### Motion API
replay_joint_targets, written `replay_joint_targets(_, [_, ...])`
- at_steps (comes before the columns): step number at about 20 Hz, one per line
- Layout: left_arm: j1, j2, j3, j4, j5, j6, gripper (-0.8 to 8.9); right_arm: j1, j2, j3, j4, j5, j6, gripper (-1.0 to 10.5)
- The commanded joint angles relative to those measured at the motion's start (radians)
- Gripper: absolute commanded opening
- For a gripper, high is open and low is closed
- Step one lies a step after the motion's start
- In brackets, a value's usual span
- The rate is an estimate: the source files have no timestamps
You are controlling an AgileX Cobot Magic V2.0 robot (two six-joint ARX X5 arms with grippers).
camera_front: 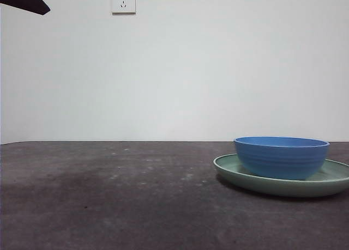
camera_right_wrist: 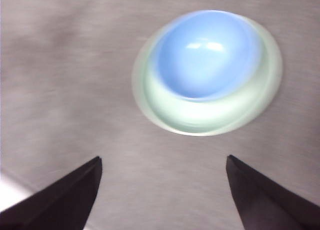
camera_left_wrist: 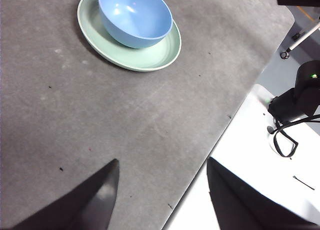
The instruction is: Pick up the blue bowl, put it on the green plate, put it on desk
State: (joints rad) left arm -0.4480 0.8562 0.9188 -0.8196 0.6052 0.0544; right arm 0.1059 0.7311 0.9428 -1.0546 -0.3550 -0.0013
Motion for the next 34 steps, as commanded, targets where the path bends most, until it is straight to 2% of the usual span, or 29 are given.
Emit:
replay_joint_targets(1, [-0.005, 0.005, 0.013, 0.005, 0.006, 0.009, 2.8, 0.002, 0.018, 0.02, 0.027, 0.119, 0.064, 4.0])
replay_joint_targets(4, [-0.005, 0.005, 0.013, 0.005, 0.006, 0.01, 2.8, -0.014, 0.05, 0.018, 0.06, 0.153, 0.08, 4.0])
replay_joint_targets(8, [-0.005, 0.005, 0.013, 0.005, 0.006, 0.01, 2.8, -0.055, 0.114, -0.005, 0.143, 0.139, 0.092, 4.0])
replay_joint_targets(13, [-0.005, 0.004, 0.013, 0.004, 0.006, 0.01, 2.8, -0.121, 0.245, -0.05, 0.262, 0.065, 0.097, 4.0])
replay_joint_targets(19, [-0.005, 0.004, 0.013, 0.004, 0.006, 0.01, 2.8, -0.168, 0.418, -0.056, 0.373, 0.017, 0.095, 3.8])
replay_joint_targets(28, [-0.005, 0.004, 0.013, 0.003, 0.006, 0.01, 2.8, -0.175, 0.65, -0.056, 0.489, 0.011, 0.094, 3.4])
replay_joint_targets(30, [-0.005, 0.004, 0.013, 0.003, 0.006, 0.01, 2.8, -0.174, 0.708, -0.056, 0.517, 0.011, 0.091, 3.0])
replay_joint_targets(34, [-0.005, 0.004, 0.013, 0.003, 0.006, 0.01, 2.8, -0.174, 0.806, -0.056, 0.569, -0.028, 0.092, 2.6])
